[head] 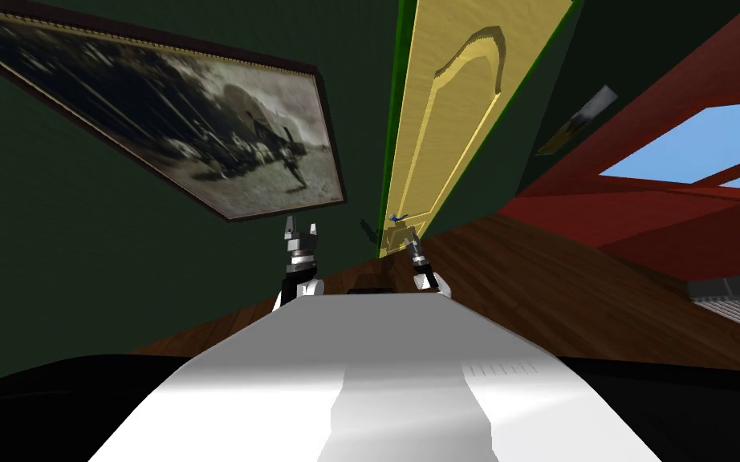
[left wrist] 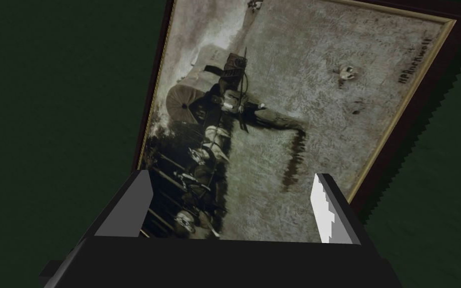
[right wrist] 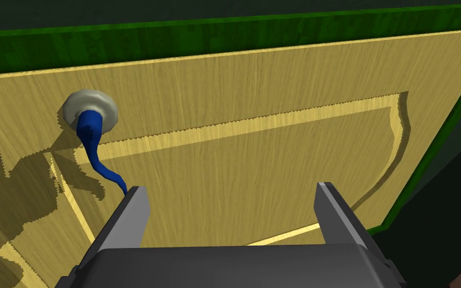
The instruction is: Pull the door open
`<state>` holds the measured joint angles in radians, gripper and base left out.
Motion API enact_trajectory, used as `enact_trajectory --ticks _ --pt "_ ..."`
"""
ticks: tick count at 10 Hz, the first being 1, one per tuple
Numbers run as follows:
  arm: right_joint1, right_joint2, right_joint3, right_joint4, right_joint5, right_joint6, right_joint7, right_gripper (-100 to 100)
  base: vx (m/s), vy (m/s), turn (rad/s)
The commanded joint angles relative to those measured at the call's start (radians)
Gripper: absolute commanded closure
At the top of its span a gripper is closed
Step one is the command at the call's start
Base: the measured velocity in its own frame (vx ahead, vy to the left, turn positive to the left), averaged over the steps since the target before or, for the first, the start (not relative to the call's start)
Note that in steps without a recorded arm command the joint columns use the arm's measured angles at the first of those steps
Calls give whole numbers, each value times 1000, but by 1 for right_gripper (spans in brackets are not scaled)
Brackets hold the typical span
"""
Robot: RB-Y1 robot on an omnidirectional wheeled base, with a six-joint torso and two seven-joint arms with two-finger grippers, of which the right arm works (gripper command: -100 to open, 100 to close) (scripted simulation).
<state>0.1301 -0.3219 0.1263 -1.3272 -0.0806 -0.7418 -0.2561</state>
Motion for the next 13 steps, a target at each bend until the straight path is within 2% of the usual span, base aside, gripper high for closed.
enact_trajectory --ticks 1,13 --pt "-12 -13 7 41 1 -3 -5 -100 86 -76 105" --pt "-111 -102 52 357 8 -37 -41 -100 77 -67 106"
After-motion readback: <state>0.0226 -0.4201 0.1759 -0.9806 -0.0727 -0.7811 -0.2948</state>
